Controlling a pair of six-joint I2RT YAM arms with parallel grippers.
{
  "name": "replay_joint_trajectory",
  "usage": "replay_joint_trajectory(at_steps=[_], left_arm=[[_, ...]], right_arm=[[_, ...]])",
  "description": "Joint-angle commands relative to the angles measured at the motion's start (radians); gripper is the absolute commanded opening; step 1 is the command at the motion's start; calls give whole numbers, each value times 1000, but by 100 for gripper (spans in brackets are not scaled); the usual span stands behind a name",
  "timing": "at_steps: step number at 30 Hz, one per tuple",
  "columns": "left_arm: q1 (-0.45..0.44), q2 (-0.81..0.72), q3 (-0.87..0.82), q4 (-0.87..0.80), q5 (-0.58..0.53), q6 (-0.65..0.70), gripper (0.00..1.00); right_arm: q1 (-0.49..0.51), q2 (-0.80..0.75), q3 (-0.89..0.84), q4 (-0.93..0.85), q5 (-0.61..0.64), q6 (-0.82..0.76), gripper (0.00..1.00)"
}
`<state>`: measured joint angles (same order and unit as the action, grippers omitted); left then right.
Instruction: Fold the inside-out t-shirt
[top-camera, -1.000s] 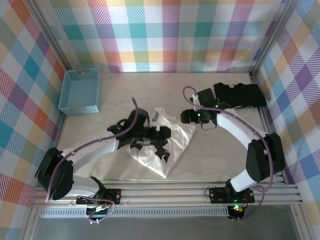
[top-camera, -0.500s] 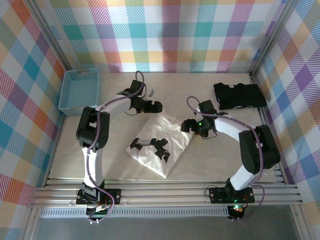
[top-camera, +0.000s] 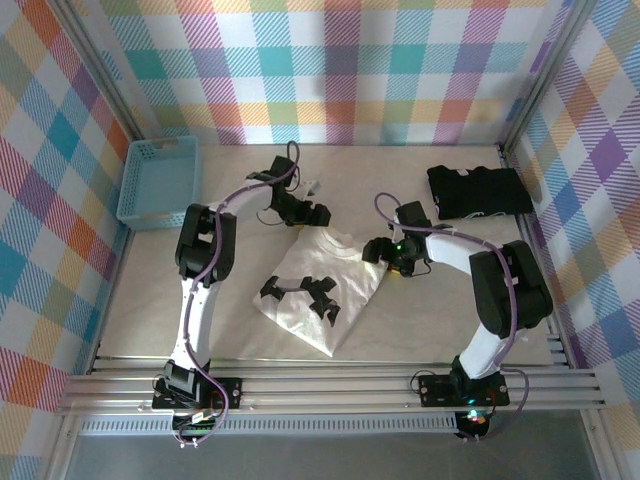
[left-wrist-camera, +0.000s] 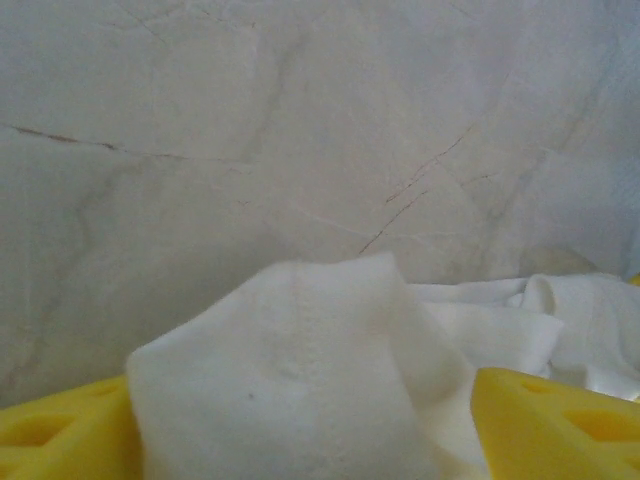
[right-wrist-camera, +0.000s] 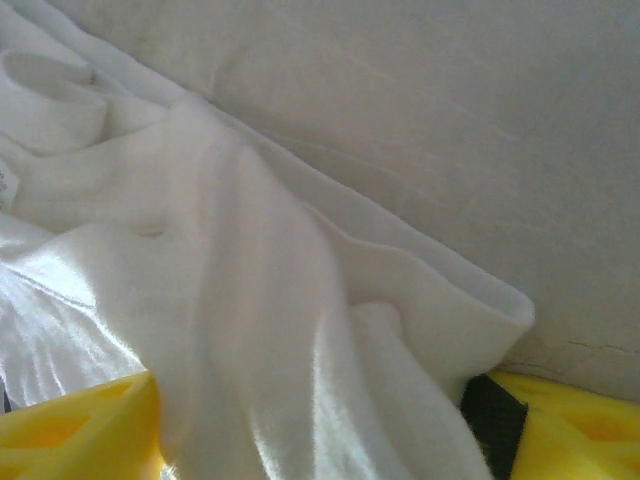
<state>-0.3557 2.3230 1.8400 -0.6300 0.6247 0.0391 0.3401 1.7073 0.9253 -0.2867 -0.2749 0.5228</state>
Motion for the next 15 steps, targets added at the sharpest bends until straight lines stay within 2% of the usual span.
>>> replay_joint_trajectory(at_steps=[1,3,8,15], left_arm=[[-17,64,32,-97,156,39,69],[-17,74,40,-106,173,41,61],[-8,106,88,-124,206,32,38],[17,122,118,-120,235,6,18]], right_arm=[[8,55,-2,123,-47,32,73],[8,51,0,142,-54,38,69],[7,75,23,170,-61,46,51],[8,112,41,252,-66,66,32]])
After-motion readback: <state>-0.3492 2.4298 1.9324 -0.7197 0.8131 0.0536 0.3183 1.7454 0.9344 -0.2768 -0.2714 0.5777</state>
